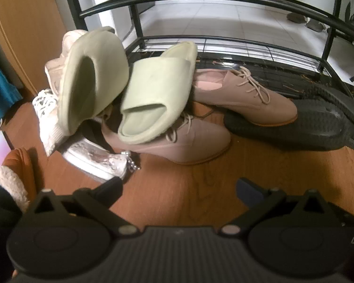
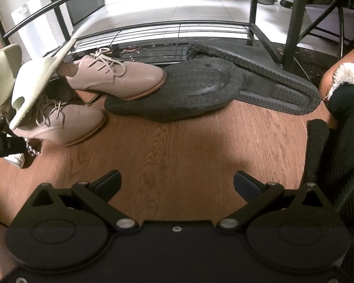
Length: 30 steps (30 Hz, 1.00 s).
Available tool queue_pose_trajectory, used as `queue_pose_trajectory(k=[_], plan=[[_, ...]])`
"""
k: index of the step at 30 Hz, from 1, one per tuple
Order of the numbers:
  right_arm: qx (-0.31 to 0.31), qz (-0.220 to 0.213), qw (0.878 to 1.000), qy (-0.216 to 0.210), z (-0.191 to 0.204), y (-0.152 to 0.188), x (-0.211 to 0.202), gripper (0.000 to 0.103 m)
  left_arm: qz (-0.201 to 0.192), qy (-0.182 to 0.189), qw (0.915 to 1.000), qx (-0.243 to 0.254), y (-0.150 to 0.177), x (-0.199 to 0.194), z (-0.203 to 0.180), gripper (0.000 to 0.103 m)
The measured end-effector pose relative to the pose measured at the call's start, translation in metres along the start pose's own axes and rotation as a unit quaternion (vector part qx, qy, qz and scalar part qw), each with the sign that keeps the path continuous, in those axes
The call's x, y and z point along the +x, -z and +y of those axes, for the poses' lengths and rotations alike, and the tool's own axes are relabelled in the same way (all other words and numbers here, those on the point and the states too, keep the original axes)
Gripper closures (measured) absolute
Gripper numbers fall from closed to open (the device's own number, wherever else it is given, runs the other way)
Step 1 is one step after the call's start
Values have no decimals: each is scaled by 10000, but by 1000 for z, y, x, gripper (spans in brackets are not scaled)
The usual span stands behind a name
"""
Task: Organize scattered shoes
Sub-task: 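Move the left gripper toward the pale green slides on the shoe pile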
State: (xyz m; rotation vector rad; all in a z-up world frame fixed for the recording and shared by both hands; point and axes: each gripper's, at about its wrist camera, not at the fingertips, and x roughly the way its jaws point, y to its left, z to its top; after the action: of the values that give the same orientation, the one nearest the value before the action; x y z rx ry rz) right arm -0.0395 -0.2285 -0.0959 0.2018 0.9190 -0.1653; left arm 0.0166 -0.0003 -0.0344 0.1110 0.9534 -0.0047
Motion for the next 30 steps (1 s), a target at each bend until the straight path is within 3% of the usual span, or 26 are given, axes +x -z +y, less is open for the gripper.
queue_pose_trajectory(k=[10, 13, 19, 25, 30], plan=[[179, -240, 9995, 95, -8, 2, 4, 0, -116, -90, 9999, -44, 3, 5, 1, 1], [236, -366, 9990, 111, -10, 4, 5, 0, -450, 158, 9988, -132, 7, 4, 5, 1], [612, -660, 9958, -160, -21, 4, 4, 0, -458, 202, 9987, 78, 4, 12, -2, 1], [726, -847, 9934, -277, -31, 5, 8, 0, -525, 578, 9969, -34, 3, 22, -5, 1], [829, -923, 9915, -382, -39, 7, 16, 0, -590, 159, 9979, 230, -3, 30, -21, 1]])
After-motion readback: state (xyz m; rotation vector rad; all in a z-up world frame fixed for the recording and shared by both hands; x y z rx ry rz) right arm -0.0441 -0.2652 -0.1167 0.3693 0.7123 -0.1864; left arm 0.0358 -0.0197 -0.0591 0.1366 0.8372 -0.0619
